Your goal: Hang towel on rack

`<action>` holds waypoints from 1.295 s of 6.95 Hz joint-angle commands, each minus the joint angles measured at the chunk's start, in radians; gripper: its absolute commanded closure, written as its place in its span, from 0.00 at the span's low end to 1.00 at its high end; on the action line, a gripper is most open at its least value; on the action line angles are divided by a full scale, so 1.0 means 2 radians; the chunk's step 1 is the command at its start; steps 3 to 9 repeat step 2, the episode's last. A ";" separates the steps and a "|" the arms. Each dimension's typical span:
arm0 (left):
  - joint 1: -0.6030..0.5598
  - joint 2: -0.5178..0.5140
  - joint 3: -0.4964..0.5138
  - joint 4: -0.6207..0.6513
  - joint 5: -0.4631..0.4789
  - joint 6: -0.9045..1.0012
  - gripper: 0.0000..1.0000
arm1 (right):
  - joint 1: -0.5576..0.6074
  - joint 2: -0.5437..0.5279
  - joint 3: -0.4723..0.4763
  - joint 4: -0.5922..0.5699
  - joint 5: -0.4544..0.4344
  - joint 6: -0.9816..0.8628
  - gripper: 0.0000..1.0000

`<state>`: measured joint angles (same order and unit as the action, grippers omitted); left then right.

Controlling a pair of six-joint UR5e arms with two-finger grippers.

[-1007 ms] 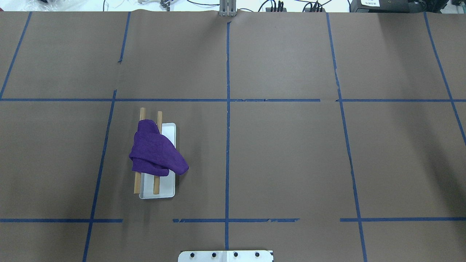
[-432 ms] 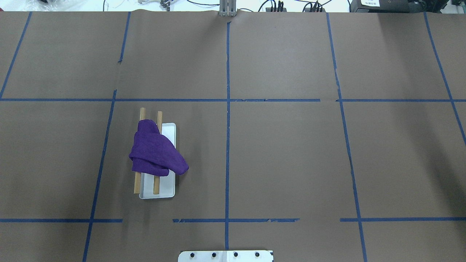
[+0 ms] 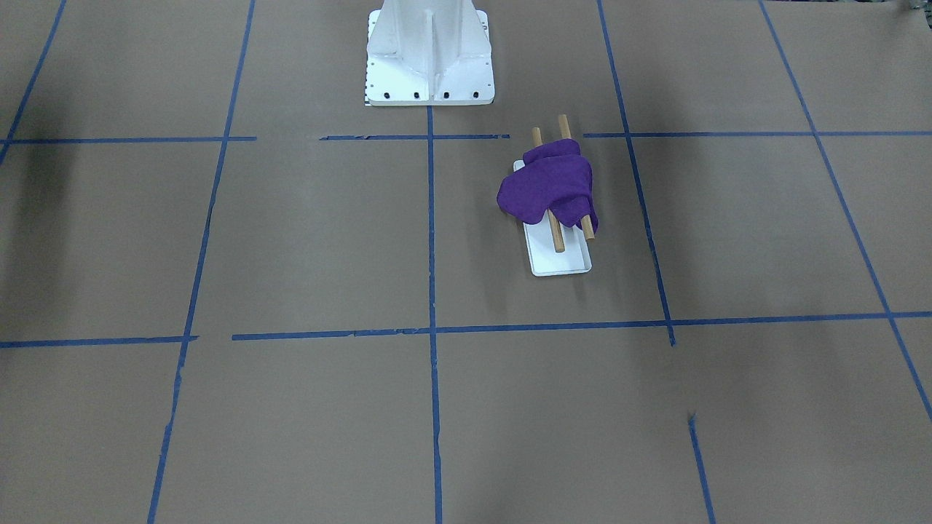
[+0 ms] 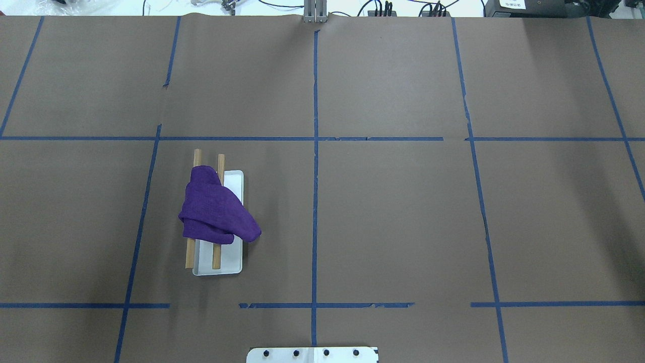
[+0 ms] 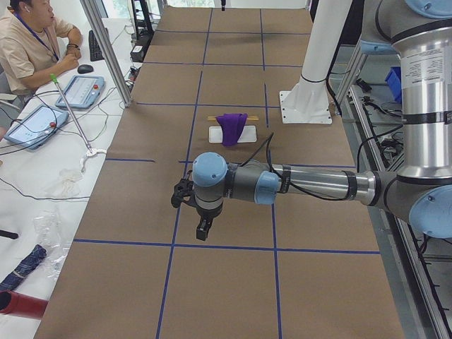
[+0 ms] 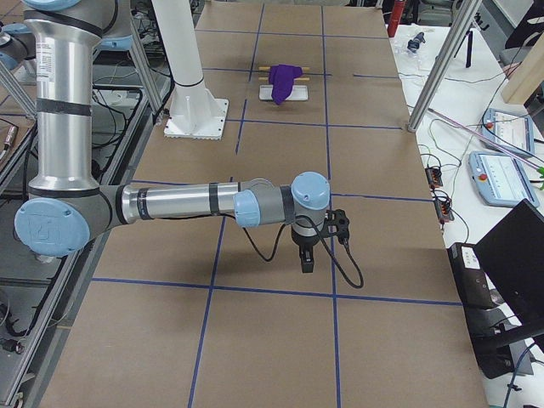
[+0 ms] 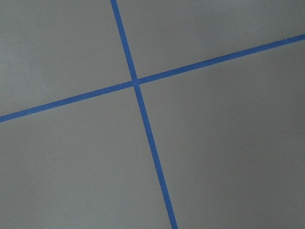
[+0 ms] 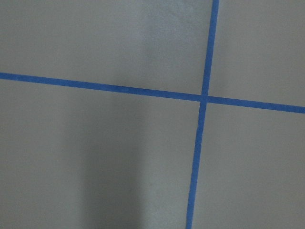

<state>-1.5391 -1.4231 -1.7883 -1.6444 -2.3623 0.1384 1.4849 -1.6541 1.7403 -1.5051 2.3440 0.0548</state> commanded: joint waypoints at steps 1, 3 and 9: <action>0.001 -0.003 0.006 0.000 0.000 0.001 0.00 | 0.023 -0.024 -0.001 -0.001 0.002 -0.043 0.00; -0.001 -0.004 -0.002 0.001 0.000 0.001 0.00 | 0.023 -0.027 -0.004 0.002 0.002 -0.044 0.00; -0.001 -0.004 -0.002 0.001 0.000 0.001 0.00 | 0.023 -0.027 -0.004 0.002 0.002 -0.044 0.00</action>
